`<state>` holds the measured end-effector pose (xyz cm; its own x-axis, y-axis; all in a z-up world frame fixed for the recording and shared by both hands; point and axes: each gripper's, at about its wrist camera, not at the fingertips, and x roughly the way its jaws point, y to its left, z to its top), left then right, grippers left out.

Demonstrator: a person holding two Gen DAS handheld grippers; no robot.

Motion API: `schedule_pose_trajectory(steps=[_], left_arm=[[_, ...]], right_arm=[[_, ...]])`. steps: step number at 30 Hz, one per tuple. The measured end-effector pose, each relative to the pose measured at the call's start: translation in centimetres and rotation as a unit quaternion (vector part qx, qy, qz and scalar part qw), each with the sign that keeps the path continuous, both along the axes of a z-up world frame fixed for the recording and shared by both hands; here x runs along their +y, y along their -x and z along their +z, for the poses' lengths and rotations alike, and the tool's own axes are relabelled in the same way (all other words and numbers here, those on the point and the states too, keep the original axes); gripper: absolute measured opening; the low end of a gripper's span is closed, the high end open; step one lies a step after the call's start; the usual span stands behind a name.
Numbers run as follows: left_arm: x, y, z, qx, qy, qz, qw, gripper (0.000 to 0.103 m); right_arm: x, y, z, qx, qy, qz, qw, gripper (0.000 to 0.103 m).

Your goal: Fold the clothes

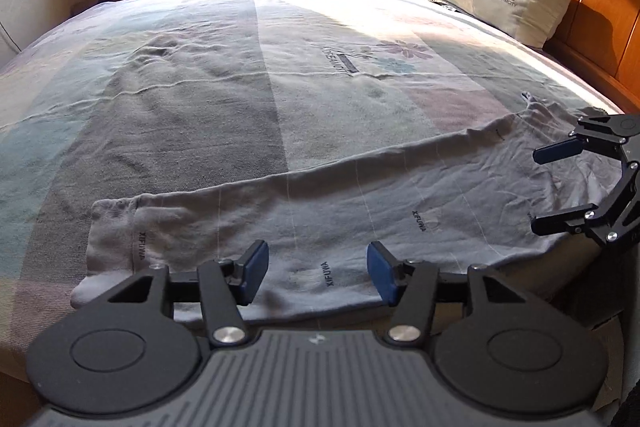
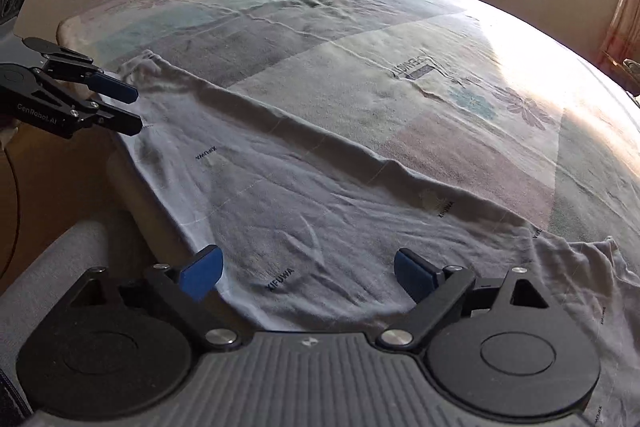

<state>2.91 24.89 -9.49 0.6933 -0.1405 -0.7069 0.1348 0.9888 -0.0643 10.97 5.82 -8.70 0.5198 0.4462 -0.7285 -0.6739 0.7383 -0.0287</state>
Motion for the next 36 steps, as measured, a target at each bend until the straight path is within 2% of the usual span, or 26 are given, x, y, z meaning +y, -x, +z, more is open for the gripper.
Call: schedule_pose_trajectory(steps=[2,5,7,9,10,14,16,20,23,25,27,30,32,36], left_arm=[[0.1,-0.1,-1.0,0.019,-0.008,0.01,0.9997,0.056],[0.2,1.4,-1.3,0.013,-0.033,0.001,0.9994,0.057],[0.9,2.0,-1.0,0.025,-0.037,0.006,0.999,0.057],[1.4,2.0,-0.3,0.023,-0.034,0.016,0.999,0.057],[1.7,1.8,0.1,0.018,-0.029,0.018,0.9992,0.057],[1.7,-0.9,1.1,-0.01,0.027,0.005,0.9996,0.06],[0.5,-2.7,1.2,-0.021,0.036,-0.013,0.999,0.06],[-2.1,-5.9,0.2,-0.017,0.079,-0.076,0.9938,0.061],[-2.5,-7.9,-1.5,-0.005,0.092,-0.046,0.9947,0.062],[-1.9,-8.4,-2.0,-0.016,0.108,-0.03,0.9936,0.061],[-2.0,-8.4,-1.3,-0.015,0.094,-0.01,0.9955,0.061],[-2.6,-7.0,0.2,-0.024,0.041,-0.023,0.9986,0.064],[-2.3,-5.5,0.5,-0.023,0.037,-0.042,0.9982,0.071],[-0.9,-3.2,-0.2,-0.001,0.048,-0.015,0.9988,0.072]], right_arm=[[1.5,-0.4,0.2,-0.009,-0.01,0.002,1.0,0.095],[3.1,-0.8,-0.9,0.005,0.0,0.009,1.0,0.095],[3.1,-0.7,-2.2,0.016,0.024,0.011,1.0,0.098],[2.0,-0.5,-2.2,0.023,0.018,0.006,1.0,0.1],[1.5,-0.4,-1.9,0.025,0.013,0.002,1.0,0.099],[-0.1,-0.4,-0.2,0.008,-0.004,-0.021,1.0,0.101],[-0.8,-0.8,0.0,0.002,0.002,-0.046,0.999,0.101],[-2.7,-1.6,-0.8,0.013,0.007,-0.09,0.996,0.101],[-3.7,-1.6,-2.0,0.033,0.006,-0.11,0.993,0.101],[-4.1,-1.0,-2.6,0.028,0.001,-0.114,0.993,0.103],[-4.1,-0.6,-2.8,0.018,-0.003,-0.114,0.993,0.103],[-4.3,-0.5,-2.9,0.014,-0.009,-0.114,0.993,0.103],[-4.4,-0.4,-2.9,0.011,-0.012,-0.113,0.993,0.103],[-4.5,-0.1,-3.1,0.001,-0.018,-0.114,0.993,0.103]])
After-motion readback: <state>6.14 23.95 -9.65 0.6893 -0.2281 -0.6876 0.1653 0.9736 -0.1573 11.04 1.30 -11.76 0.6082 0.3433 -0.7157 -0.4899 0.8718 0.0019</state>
